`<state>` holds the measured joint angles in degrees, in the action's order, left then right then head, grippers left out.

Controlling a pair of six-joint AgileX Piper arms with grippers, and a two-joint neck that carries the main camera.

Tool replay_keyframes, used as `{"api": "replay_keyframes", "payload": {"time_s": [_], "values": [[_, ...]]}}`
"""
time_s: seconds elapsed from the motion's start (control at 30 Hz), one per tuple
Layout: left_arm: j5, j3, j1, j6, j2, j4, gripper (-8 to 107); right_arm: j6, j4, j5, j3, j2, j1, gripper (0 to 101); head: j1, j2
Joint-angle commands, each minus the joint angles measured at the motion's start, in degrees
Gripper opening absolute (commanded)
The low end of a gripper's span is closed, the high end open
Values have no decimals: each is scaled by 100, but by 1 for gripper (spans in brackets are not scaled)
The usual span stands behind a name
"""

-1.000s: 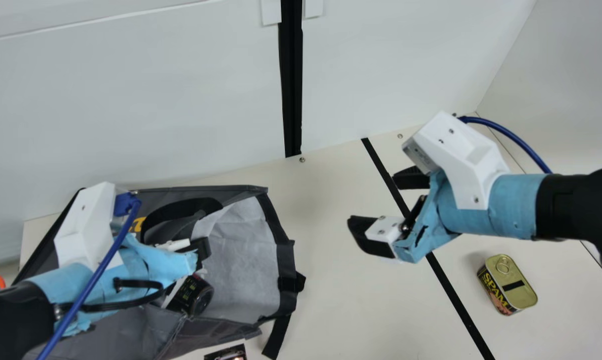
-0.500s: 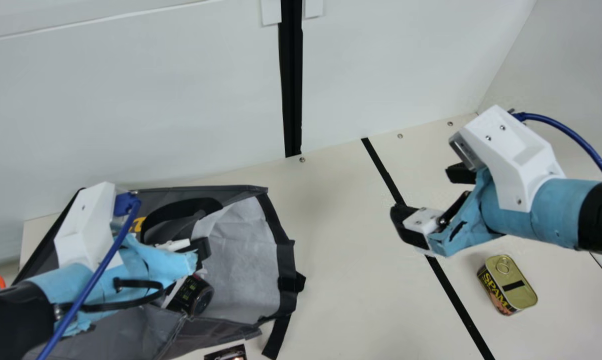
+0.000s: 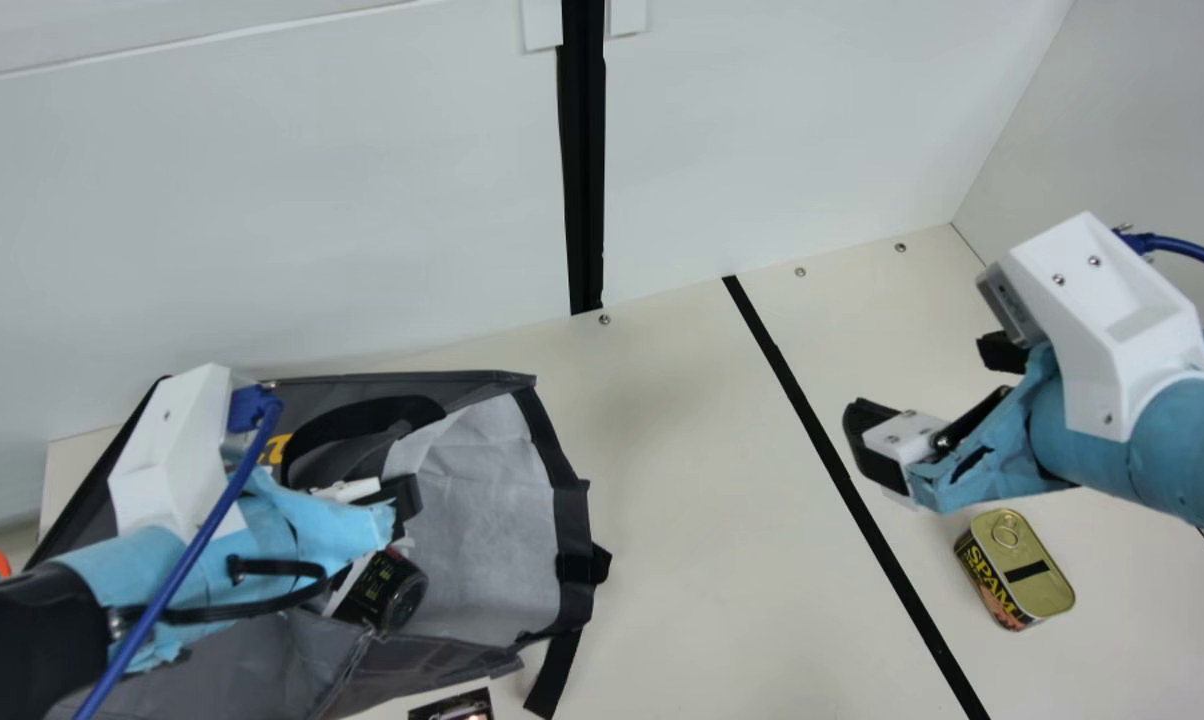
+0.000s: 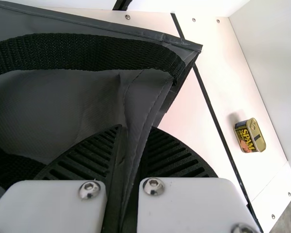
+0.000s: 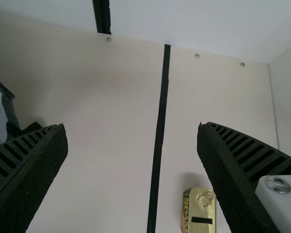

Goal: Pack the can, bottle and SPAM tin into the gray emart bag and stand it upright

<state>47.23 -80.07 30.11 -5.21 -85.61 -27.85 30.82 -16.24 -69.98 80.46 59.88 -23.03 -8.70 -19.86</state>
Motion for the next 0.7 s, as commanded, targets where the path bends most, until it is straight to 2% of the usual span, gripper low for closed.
{"api": "replay_keyframes", "payload": {"time_s": [0.0,0.4,0.67], "values": [[0,0,0,0,0,0,-8,-236,191,8,2,-69,17,95,-130,-14],[0,0,0,0,0,0,-8,-1497,1323,8,-227,-656,432,95,-130,-14],[0,0,0,0,0,0,-8,-1921,1747,8,-455,-1005,433,95,-130,-14]]}}
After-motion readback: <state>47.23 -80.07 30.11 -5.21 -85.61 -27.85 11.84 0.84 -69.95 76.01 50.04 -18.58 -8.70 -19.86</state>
